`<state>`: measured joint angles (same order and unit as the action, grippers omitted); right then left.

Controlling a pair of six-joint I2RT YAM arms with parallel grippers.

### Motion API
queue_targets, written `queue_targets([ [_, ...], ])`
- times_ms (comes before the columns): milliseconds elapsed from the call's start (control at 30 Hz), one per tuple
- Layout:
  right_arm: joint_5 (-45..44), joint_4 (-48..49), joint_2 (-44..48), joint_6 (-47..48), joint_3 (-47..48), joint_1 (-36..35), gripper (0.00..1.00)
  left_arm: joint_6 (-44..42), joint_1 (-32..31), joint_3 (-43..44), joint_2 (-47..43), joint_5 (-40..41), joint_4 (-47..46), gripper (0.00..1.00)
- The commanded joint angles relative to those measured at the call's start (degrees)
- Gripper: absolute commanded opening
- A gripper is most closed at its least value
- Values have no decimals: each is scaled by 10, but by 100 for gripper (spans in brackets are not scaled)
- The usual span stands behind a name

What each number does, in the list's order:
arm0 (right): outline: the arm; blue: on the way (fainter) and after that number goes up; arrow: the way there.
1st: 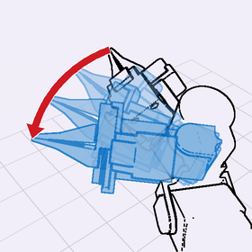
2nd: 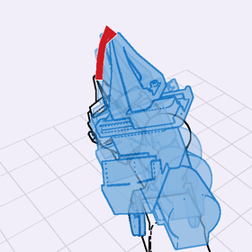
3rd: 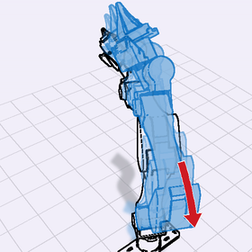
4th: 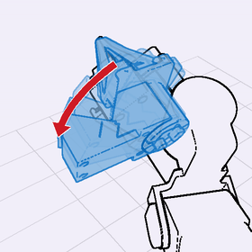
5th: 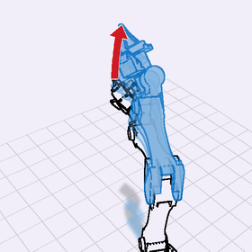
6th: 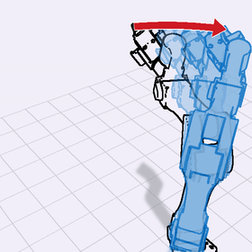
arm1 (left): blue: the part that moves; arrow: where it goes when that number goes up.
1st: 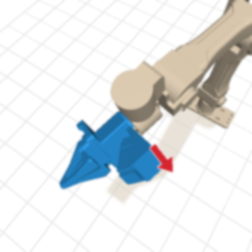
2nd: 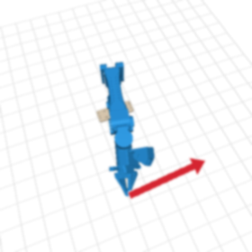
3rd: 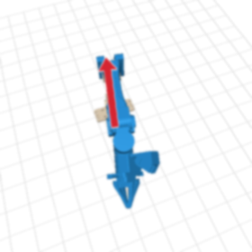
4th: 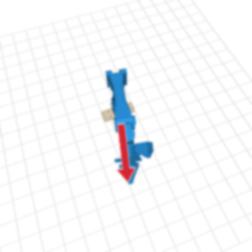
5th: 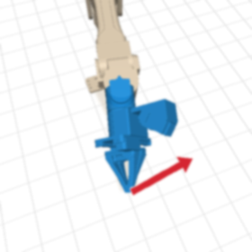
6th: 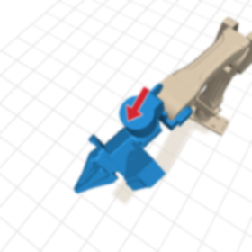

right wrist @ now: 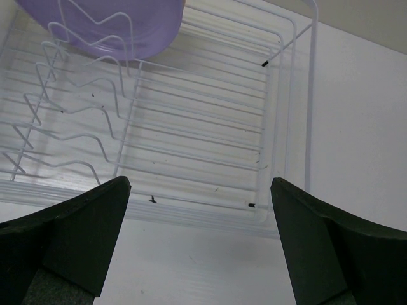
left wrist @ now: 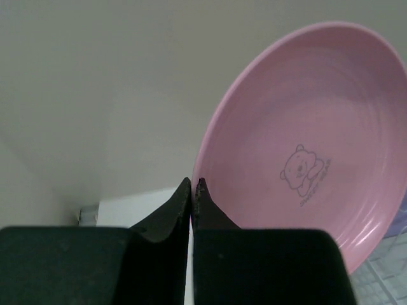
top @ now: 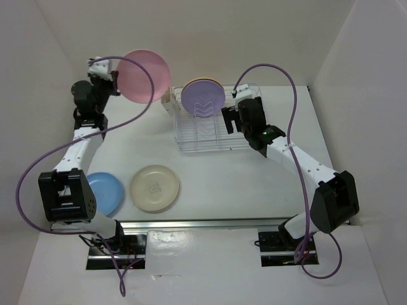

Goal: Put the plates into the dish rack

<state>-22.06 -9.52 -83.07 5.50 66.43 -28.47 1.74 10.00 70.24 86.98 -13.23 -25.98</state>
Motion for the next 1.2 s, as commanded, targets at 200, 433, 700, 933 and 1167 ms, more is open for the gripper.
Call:
queue_targets([
  [200, -5, 5, 22, -11, 28, 3, 100, -402, -244, 19, 105, 16, -348, 0],
  [433, -11, 5, 34, -11, 6, 3, 100, -479, -304, 69, 196, -1, -300, 0],
  [700, -16, 15, 21, -6, -4, 8, 100, -531, -321, 129, 268, 22, -287, 0],
  [933, -28, 15, -10, 0, 15, 8, 100, -552, -321, 176, 314, 15, -258, 0],
  [1167, -40, 15, -15, 6, 15, 8, 100, -560, -315, 121, 313, 21, -254, 0],
])
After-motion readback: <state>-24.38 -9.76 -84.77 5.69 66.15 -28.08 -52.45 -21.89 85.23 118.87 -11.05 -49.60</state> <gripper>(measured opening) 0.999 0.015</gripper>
